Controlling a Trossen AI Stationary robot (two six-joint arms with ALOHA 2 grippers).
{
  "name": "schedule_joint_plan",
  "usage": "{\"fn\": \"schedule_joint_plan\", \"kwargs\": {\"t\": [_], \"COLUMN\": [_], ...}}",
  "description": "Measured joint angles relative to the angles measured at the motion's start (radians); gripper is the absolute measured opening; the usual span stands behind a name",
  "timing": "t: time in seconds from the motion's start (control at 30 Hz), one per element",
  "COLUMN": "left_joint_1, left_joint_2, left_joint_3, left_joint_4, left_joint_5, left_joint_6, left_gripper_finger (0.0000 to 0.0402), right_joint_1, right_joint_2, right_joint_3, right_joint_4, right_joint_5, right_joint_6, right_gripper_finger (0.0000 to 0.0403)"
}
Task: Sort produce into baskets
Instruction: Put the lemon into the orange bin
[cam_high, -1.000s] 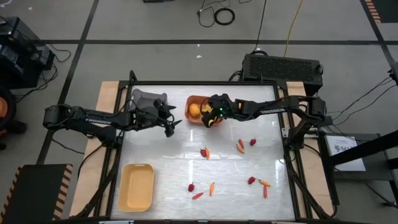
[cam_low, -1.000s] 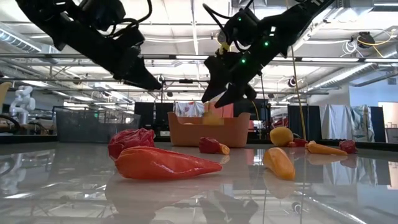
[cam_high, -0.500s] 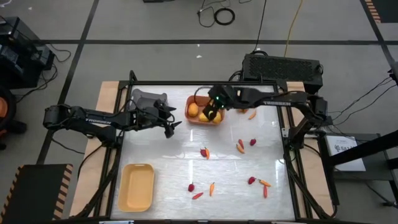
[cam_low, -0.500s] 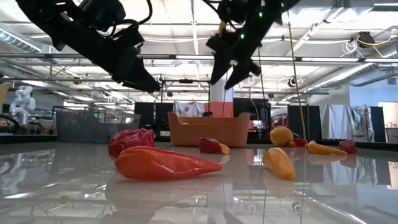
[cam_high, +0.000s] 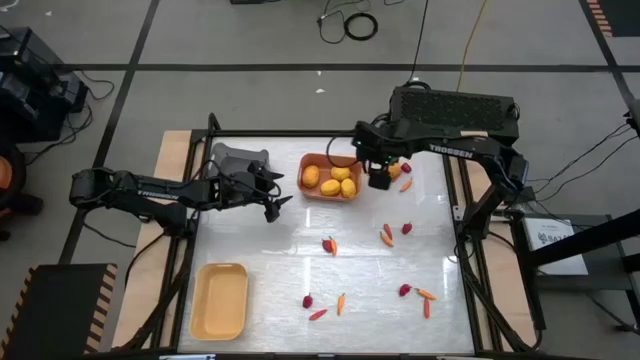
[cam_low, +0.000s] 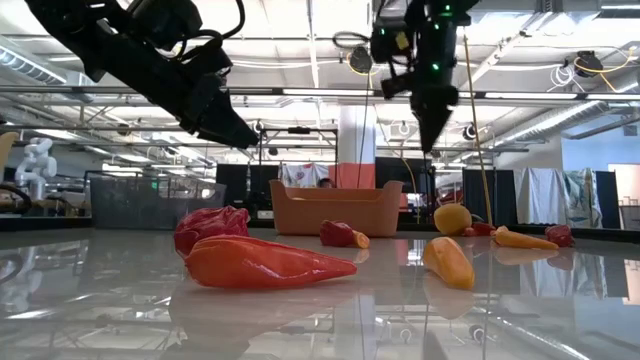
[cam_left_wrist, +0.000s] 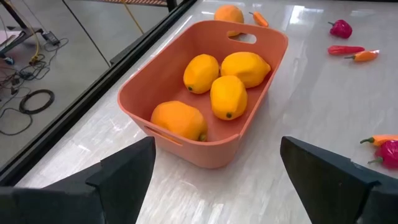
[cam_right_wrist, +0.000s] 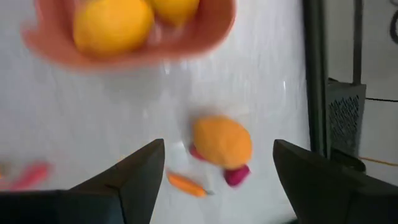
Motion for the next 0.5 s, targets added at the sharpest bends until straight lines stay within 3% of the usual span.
{"fn": "schedule_joint_plan", "kwargs": {"t": [0.17, 0.4, 0.5], "left_joint_1": [0.0, 0.0, 0.0], "left_joint_2": [0.0, 0.0, 0.0], "left_joint_3": [0.0, 0.0, 0.0], "left_joint_4": [0.007, 0.006, 0.006], "left_joint_5": [0.0, 0.0, 0.0], "left_joint_6": [0.0, 0.001, 0.001], "left_gripper_finger": [0.0352, 0.0352, 0.0352], "right_joint_1": [-0.036, -0.045, -0.051], "right_joint_2": [-0.002, -0.001, -0.001], "right_joint_3": [-0.04, -0.116, -0.157], "right_joint_4": [0.015, 0.02, 0.053], "right_joint_5": [-0.001, -0.003, 0.0], "right_joint_6": [-0.247, -0.755, -0.863], "right_gripper_finger": [0.029, 0.029, 0.029]}}
